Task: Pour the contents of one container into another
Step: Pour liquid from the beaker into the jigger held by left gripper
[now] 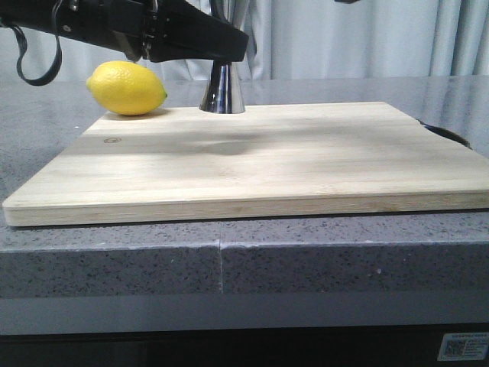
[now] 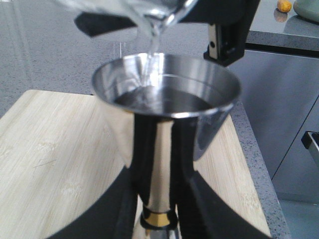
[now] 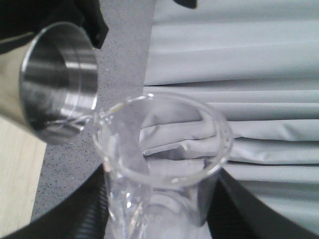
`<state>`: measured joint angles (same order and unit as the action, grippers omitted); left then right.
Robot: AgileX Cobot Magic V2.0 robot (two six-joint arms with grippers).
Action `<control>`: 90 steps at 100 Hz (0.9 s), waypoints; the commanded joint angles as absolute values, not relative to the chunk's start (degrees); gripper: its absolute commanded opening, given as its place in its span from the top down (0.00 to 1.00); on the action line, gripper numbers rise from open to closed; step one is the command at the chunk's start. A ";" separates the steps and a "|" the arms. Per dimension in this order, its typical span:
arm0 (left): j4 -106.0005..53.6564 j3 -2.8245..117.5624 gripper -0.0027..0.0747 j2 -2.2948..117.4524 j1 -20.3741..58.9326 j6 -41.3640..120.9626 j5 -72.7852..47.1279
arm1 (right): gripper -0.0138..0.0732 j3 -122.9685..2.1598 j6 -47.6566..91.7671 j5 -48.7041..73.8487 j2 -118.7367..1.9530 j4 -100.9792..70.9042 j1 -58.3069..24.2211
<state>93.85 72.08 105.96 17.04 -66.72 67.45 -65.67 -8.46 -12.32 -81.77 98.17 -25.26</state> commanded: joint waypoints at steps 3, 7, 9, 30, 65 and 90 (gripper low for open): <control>90.03 73.68 0.82 102.74 17.47 -66.90 77.76 | 0.52 -68.06 -8.15 -11.23 -79.85 97.57 -25.30; 90.03 73.68 0.82 102.74 17.47 -66.90 77.76 | 0.52 -68.06 -8.15 -11.23 -79.85 97.57 -25.30; 90.03 73.68 0.82 102.74 17.47 -66.90 77.76 | 0.52 -68.06 -8.15 -11.23 -79.85 97.57 -25.30; 90.03 73.68 0.82 102.74 17.47 -66.90 77.76 | 0.52 -68.06 -8.15 -10.42 -79.85 99.18 -26.84; 90.03 73.68 0.82 102.74 17.47 -66.90 77.92 | 0.52 -68.06 -8.15 -8.21 -79.98 99.66 -27.54; 90.03 73.68 0.82 102.74 17.47 -66.90 77.92 | 0.52 -68.06 -8.15 -8.09 -79.98 100.81 -27.54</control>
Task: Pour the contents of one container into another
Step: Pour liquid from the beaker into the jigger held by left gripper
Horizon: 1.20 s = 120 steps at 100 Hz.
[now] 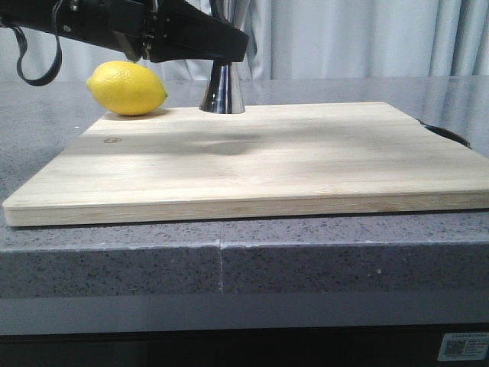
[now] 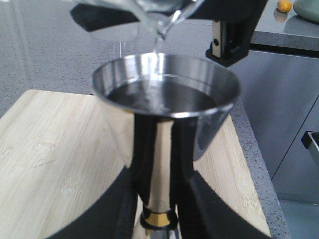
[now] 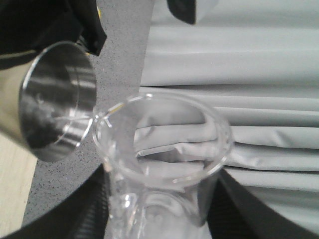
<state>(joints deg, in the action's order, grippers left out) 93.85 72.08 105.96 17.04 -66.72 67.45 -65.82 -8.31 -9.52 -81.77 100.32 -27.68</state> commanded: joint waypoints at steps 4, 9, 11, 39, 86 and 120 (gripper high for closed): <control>90.03 73.68 0.82 102.74 17.47 -66.90 77.92 | 0.52 -68.06 -8.15 -8.09 -79.98 101.38 -27.54; 90.03 73.68 0.82 102.74 17.47 -66.90 77.92 | 0.52 -68.06 -8.15 -8.09 -79.98 101.77 -27.54; 90.03 73.68 0.82 102.74 17.47 -66.90 77.92 | 0.52 -68.06 -8.15 -8.09 -79.98 101.89 -27.54; 90.03 73.68 0.82 102.74 17.47 -66.90 77.92 | 0.52 -68.06 -8.15 -8.00 -79.98 103.79 -27.54; 90.03 73.68 0.82 102.74 17.47 -66.90 77.92 | 0.52 -68.06 -8.15 -7.74 -79.98 106.57 -27.54; 90.03 73.68 0.82 102.74 17.47 -66.90 77.92 | 0.52 -68.06 -8.15 -7.74 -79.98 106.57 -27.54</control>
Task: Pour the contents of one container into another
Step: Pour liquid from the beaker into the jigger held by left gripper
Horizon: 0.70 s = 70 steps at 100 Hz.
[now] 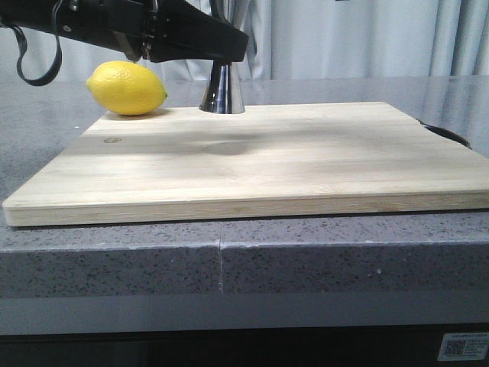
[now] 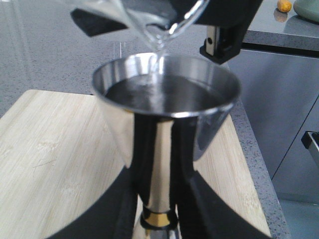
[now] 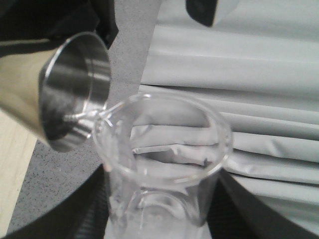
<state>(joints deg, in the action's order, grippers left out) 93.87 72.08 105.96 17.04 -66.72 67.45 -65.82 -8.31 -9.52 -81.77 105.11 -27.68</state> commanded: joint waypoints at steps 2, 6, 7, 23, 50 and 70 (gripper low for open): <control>90.03 73.68 0.82 102.74 17.47 -66.90 77.92 | 0.52 -68.06 -8.15 -7.74 -79.98 106.57 -27.54; 90.03 73.68 0.82 102.74 17.47 -66.90 77.92 | 0.52 -68.06 -8.15 -7.74 -79.98 106.57 -27.54; 90.03 73.68 0.82 102.74 17.47 -66.90 77.92 | 0.52 -68.06 -8.15 -7.74 -79.98 106.57 -27.54; 90.03 73.68 0.82 102.74 17.47 -66.90 77.92 | 0.52 -68.06 -8.15 -7.74 -79.98 105.68 -27.54; 90.03 73.68 0.82 102.74 17.47 -66.90 77.92 | 0.52 -68.06 -9.43 -8.56 -79.98 96.18 -27.54; 90.03 73.68 0.82 102.74 17.47 -66.90 77.92 | 0.52 -68.06 -15.89 -10.39 -79.98 92.61 -27.54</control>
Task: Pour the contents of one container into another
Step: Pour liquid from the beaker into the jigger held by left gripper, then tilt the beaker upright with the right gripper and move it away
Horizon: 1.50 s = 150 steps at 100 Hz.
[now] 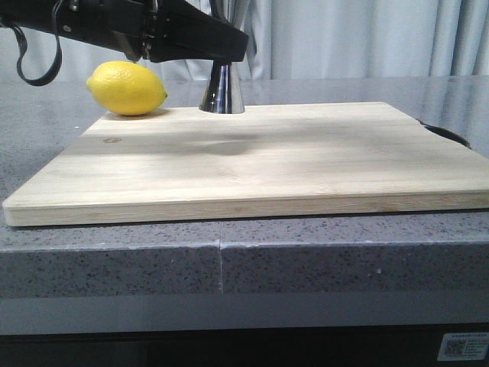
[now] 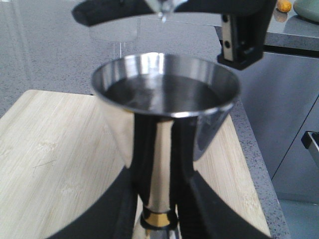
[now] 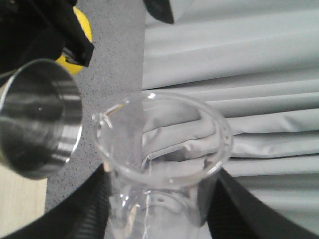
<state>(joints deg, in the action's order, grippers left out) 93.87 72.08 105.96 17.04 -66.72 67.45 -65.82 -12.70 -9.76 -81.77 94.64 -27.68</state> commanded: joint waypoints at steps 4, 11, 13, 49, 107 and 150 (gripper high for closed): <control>90.03 73.68 0.82 102.74 17.47 -66.90 77.92 | 0.52 -68.06 -17.77 -10.65 -79.98 92.58 -27.54; 90.03 73.68 0.82 102.74 17.47 -66.90 77.92 | 0.52 -68.06 -20.48 -10.78 -79.98 92.58 -27.54; 90.03 73.68 0.82 102.74 17.47 -66.90 77.92 | 0.52 -68.06 -21.13 -10.78 -79.98 92.58 -27.54; 90.03 73.68 0.82 102.74 17.47 -66.90 77.92 | 0.52 -68.06 -35.32 -9.88 -79.73 91.83 -27.29; 90.03 73.68 0.82 102.74 17.35 -66.90 77.92 | 0.52 -68.06 -68.23 -23.09 -77.00 88.74 -9.95; 90.03 73.68 0.82 102.74 17.35 -66.90 77.92 | 0.65 -64.06 -71.00 -43.01 -77.00 91.03 3.49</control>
